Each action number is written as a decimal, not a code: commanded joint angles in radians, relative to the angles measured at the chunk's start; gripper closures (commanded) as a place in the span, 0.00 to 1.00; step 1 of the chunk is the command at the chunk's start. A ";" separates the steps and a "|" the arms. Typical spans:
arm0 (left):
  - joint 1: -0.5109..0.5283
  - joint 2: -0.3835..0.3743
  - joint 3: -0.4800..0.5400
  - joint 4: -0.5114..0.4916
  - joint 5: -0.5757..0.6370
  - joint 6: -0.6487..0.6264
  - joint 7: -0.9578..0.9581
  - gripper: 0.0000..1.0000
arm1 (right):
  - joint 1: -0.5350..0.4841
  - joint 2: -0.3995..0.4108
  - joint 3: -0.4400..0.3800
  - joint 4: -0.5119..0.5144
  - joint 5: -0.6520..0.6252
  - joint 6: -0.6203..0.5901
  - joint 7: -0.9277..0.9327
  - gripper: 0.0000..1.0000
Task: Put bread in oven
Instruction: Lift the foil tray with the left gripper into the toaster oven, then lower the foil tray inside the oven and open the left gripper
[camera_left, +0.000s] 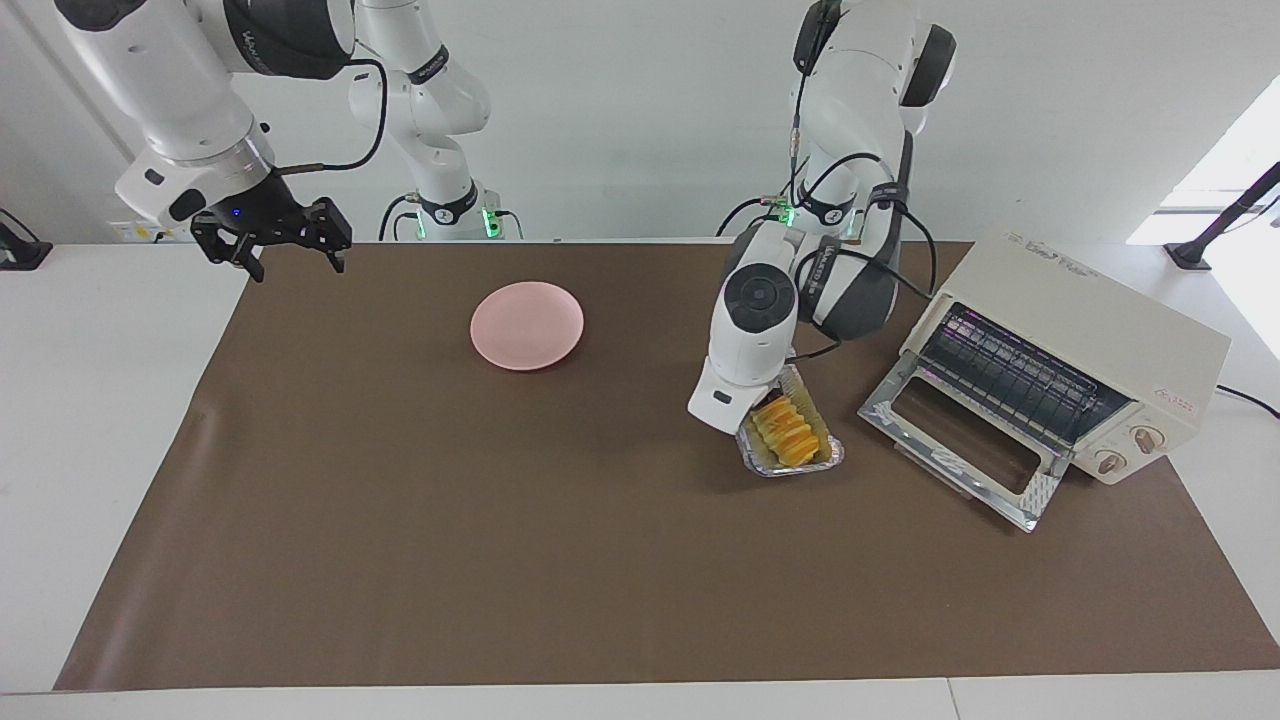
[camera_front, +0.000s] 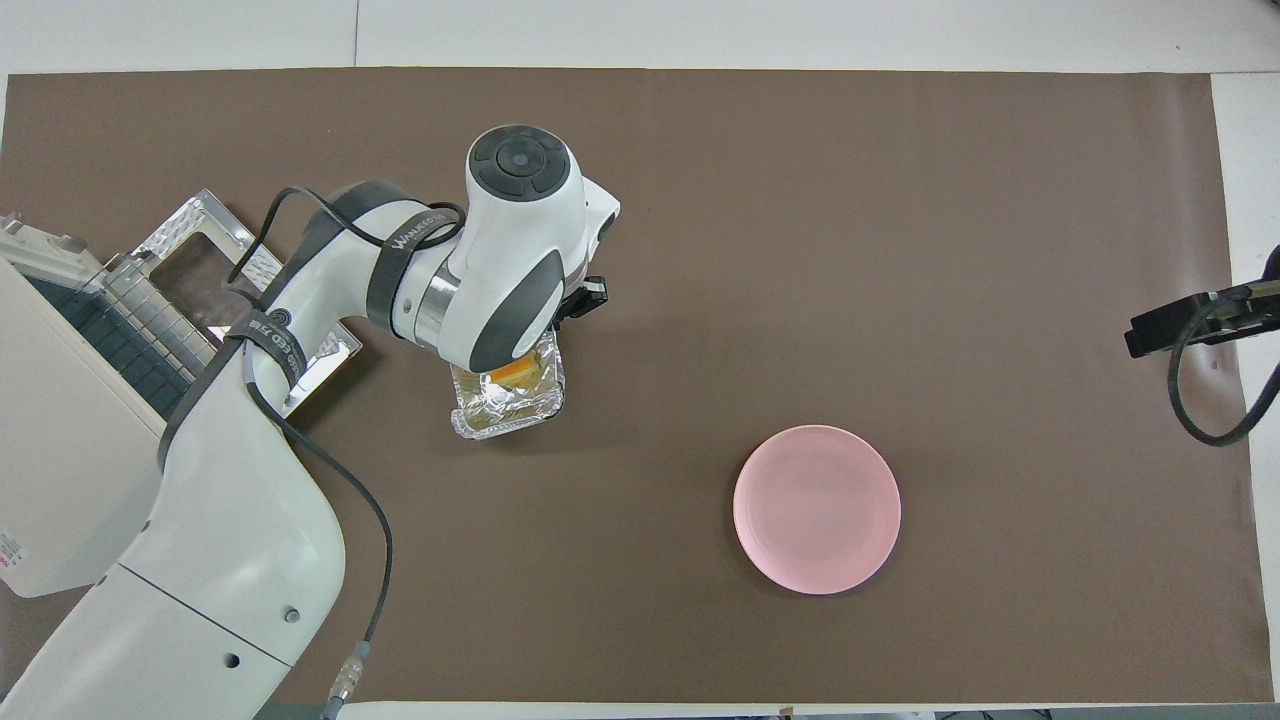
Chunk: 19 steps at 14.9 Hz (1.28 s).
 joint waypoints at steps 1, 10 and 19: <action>0.079 0.002 0.006 0.084 -0.019 -0.071 -0.006 1.00 | -0.004 -0.012 0.005 -0.011 -0.003 0.002 -0.010 0.00; 0.153 -0.038 0.291 0.059 -0.010 -0.152 -0.011 1.00 | 0.001 0.001 0.002 0.024 0.023 -0.017 -0.013 0.00; 0.236 -0.096 0.310 -0.077 -0.005 -0.129 -0.003 1.00 | -0.007 -0.002 0.003 0.024 0.060 -0.015 -0.014 0.00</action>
